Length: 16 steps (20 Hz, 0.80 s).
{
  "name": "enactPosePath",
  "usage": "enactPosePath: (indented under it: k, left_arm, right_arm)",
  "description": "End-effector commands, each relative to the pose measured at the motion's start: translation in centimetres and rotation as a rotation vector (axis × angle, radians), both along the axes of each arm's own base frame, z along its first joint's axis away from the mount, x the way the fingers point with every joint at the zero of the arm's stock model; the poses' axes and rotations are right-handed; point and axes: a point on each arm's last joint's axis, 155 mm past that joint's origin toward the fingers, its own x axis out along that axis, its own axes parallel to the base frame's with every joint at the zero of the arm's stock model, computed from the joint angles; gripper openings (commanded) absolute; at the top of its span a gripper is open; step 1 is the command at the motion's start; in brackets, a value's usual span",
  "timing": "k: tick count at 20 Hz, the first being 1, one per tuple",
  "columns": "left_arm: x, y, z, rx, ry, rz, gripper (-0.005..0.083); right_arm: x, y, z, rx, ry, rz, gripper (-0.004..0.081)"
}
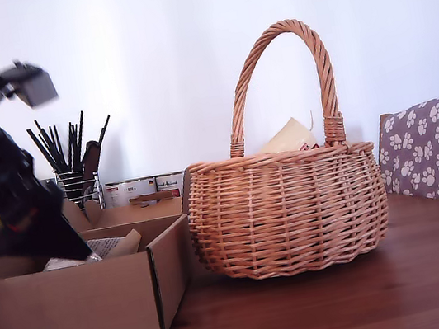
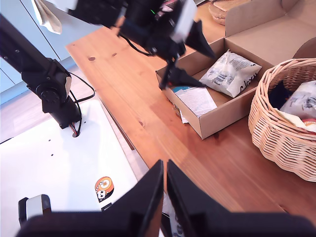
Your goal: Move the bags of Easter eggs from the cardboard box on the left into the woven basket on the right side.
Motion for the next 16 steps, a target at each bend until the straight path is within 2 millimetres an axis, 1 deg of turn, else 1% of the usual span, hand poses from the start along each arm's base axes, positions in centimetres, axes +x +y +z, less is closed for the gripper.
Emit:
enactPosePath:
  k: [1,7,14,16]
  left_arm:
    - [1.3,-0.2,0.3,0.002,-0.037,-0.006,0.0695]
    - [3.8,0.6,-2.1,0.032,0.025,0.027,0.0695]
    - [3.1,-0.1,-5.3,-0.001,0.164,-0.011,0.0695]
    - [2.2,-0.2,-7.0,-0.017,0.236,-0.008,0.0695]
  right_arm:
    - [-0.1,0.1,0.3,0.007,-0.013,0.006,-0.0013]
    - [-0.1,0.1,0.3,0.007,-0.013,0.006,-0.0013]
    - [-0.1,0.0,0.3,0.006,-0.014,0.004,-0.0013]
    - [-0.1,0.0,0.3,0.006,-0.015,0.004,-0.0013]
